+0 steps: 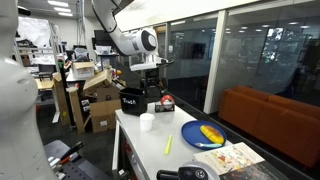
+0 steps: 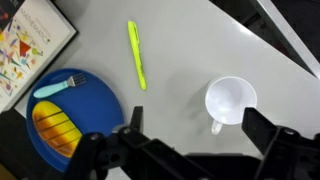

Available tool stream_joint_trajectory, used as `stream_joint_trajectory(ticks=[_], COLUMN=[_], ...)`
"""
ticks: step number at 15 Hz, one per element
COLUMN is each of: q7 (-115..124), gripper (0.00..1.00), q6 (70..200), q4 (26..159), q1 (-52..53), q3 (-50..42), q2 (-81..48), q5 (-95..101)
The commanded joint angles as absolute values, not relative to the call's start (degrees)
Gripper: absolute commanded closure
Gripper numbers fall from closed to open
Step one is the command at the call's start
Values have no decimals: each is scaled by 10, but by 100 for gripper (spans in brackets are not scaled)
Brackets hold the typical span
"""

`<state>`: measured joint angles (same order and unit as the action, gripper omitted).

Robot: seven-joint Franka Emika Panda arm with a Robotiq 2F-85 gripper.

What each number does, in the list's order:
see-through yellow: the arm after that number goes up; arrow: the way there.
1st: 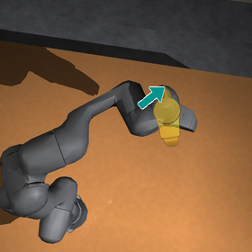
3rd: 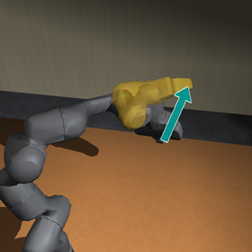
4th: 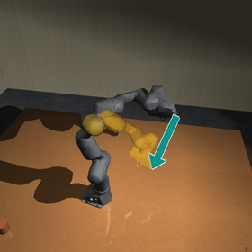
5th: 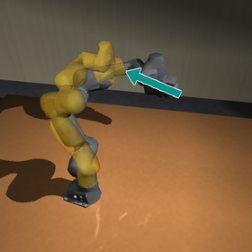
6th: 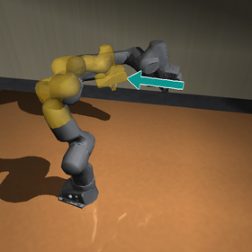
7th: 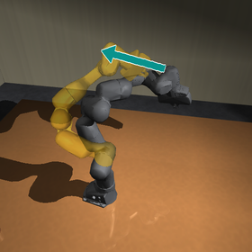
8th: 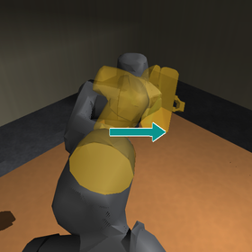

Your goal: Move the white cup to the left

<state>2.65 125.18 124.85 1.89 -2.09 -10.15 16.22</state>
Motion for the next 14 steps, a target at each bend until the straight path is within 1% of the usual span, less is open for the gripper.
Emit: stream_joint_trajectory(ticks=[1,11,14], q7=[78,93,66], gripper=[0,0,0], q6=[1200,1101,1105], q4=[1237,1211,1220], q1=[2,-94,-113], q3=[-32,-105,-115], q2=[-94,-102,-90], q5=[123,-49,-91])
